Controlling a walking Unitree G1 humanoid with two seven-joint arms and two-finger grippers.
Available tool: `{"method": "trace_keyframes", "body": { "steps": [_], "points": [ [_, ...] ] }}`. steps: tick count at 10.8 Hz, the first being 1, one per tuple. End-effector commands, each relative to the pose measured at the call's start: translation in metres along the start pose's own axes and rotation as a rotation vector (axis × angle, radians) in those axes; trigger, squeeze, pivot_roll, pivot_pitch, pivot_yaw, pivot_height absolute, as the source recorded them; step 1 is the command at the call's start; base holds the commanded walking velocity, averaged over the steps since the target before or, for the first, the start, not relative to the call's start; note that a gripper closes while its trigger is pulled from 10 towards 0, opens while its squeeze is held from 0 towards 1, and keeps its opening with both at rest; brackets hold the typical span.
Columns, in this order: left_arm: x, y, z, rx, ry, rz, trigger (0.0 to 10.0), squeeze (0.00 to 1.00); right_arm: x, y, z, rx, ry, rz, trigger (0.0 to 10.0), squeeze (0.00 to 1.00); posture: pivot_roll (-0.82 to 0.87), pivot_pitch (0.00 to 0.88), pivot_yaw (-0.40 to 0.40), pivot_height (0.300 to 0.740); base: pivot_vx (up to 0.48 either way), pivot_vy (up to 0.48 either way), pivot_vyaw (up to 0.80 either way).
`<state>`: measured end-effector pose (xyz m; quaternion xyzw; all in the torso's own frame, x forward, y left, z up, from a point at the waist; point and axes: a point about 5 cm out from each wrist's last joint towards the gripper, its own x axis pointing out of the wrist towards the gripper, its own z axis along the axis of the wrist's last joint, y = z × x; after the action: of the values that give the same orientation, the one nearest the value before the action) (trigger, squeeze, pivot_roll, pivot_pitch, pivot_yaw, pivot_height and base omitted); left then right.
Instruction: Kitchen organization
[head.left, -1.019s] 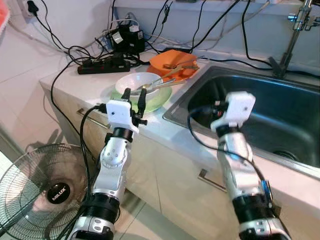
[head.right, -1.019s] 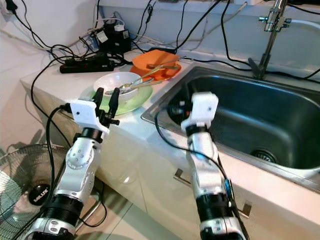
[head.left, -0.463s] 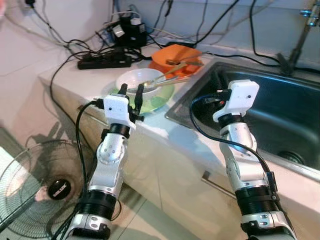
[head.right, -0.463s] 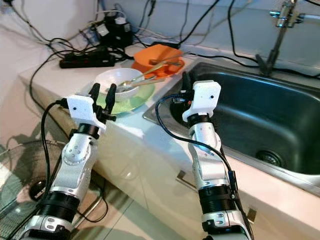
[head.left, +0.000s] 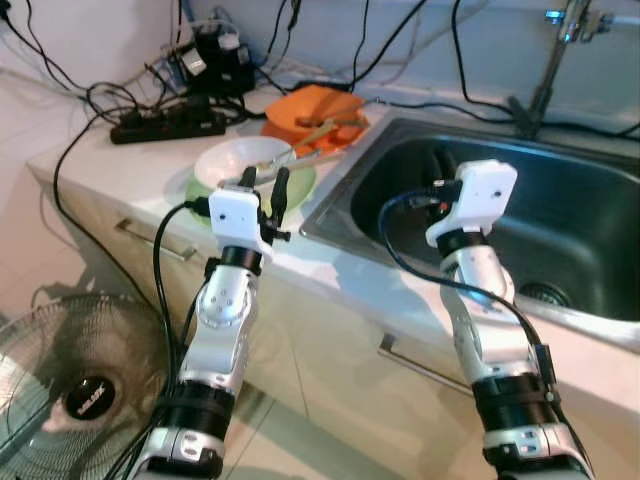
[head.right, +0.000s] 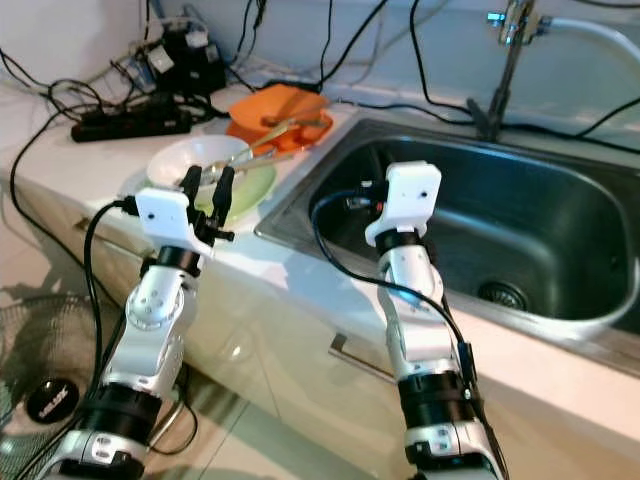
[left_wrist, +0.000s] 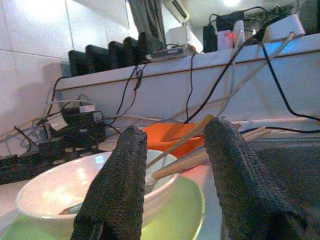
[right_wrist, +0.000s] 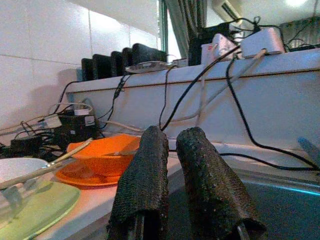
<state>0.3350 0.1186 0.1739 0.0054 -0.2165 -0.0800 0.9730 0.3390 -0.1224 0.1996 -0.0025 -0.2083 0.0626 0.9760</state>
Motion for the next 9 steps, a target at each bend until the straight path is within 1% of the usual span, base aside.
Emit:
{"method": "trace_keyframes", "body": {
  "steps": [1,3,9],
  "points": [
    [0.0002,0.0021,0.0035,0.011,-0.011,0.003,10.0,0.0,0.0014,0.0045,0.0052,0.008,-0.018,0.016,10.0,0.0,0.03,0.0,0.102,0.74,0.0,0.0,0.0],
    [-0.0003,0.0018,0.0035,0.01,-0.012,0.003,10.0,0.0,0.0012,0.005,0.0048,0.009,-0.017,0.019,10.0,0.0,0.03,0.0,0.102,0.74,0.0,0.0,0.0],
    [0.0009,0.0022,0.0051,0.01,-0.02,0.01,10.0,0.0,0.0012,0.0054,0.0043,0.015,-0.015,0.018,10.0,0.0,0.04,0.0,0.101,0.74,0.317,0.0,0.0]
  ]
}}
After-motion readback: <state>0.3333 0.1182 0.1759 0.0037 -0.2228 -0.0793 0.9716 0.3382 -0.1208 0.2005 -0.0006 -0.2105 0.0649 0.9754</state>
